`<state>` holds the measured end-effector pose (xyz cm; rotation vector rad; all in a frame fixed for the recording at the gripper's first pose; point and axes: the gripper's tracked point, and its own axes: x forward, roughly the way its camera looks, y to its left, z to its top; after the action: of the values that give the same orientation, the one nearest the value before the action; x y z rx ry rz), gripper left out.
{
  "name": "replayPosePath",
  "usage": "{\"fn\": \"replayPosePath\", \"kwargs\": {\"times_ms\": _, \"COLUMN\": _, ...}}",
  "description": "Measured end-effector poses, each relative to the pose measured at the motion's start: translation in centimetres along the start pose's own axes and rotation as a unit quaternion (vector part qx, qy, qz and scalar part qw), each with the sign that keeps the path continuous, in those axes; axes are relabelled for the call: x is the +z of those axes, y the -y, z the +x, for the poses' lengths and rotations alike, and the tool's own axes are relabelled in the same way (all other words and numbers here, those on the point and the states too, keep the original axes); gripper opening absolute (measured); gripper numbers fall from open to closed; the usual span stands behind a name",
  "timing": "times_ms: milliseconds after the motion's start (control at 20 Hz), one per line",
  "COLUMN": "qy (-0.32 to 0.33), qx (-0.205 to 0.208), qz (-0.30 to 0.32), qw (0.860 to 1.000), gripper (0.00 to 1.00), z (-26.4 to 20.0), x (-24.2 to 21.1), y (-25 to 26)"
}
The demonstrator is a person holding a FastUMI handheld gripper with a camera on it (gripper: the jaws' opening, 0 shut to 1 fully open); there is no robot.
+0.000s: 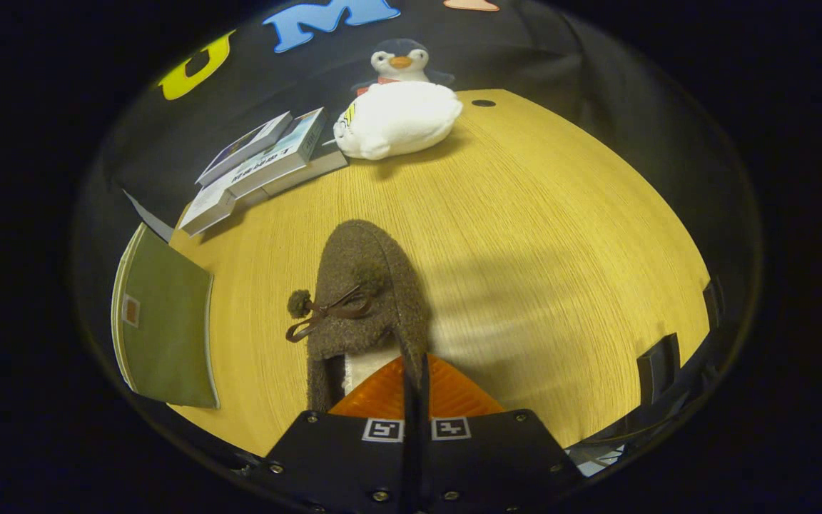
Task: Open the storage box then place both shoes into the box .Put the left shoe in first, then the right shoe, with the right side of both shoes facing outward in a uniform manner.
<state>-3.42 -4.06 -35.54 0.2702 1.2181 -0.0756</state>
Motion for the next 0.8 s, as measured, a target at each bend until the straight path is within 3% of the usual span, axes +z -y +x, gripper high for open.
{"fn": "replayPosePath", "kwargs": {"times_ms": 350, "qy": 0.018, "qx": 0.049, "qz": 0.06, "qw": 0.997, "gripper": 0.0, "z": -2.2, "x": 1.5, "y": -4.2}}
{"fn": "replayPosePath", "kwargs": {"times_ms": 800, "qy": 0.057, "qx": 0.07, "qz": 0.084, "qw": 0.992, "gripper": 0.0, "z": -7.7, "x": 3.1, "y": -10.8}}
